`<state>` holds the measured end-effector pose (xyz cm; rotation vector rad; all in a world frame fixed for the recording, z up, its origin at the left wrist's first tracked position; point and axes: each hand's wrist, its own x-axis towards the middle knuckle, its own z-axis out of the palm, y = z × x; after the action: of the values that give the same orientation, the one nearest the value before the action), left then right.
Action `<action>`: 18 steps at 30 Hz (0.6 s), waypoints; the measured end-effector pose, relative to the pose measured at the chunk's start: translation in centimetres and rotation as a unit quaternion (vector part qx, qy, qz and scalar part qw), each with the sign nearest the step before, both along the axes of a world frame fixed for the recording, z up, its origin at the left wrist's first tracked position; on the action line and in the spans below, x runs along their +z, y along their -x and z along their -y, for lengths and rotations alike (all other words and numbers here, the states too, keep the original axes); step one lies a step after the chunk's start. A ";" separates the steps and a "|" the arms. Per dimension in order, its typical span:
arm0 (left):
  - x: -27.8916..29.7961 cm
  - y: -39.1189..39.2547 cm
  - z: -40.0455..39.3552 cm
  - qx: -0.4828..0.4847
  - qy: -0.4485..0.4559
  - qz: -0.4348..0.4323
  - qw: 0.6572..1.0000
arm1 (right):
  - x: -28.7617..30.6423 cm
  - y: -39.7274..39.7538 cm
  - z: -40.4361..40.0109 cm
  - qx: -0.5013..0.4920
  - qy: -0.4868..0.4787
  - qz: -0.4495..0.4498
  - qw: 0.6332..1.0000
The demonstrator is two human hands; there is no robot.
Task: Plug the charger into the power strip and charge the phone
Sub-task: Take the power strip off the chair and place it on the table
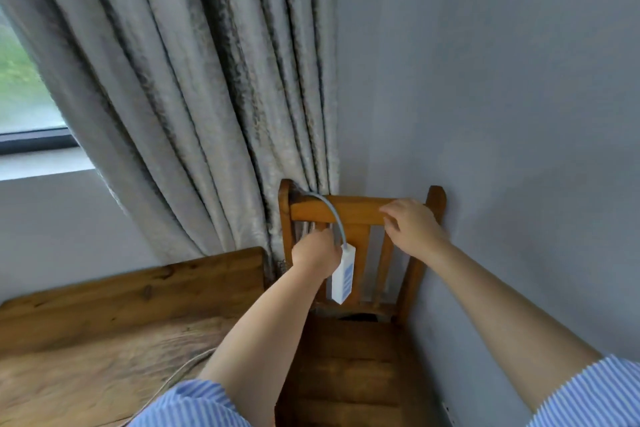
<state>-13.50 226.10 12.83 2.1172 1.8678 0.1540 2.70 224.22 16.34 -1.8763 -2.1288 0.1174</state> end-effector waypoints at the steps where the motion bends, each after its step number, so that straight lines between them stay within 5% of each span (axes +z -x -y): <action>1: -0.7 -0.4 -1.0 0.009 0.013 0.018 1.000 | -0.6 -0.2 -1.2 0.007 0.011 0.003 1.000; 18: -4.7 -4.5 -8.1 0.190 0.043 0.208 0.959 | -5.8 -1.5 -9.8 0.045 0.059 0.088 0.993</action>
<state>-9.05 234.16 8.15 1.4999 1.9454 0.5482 4.20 234.06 10.53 -1.9199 -2.3738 0.1042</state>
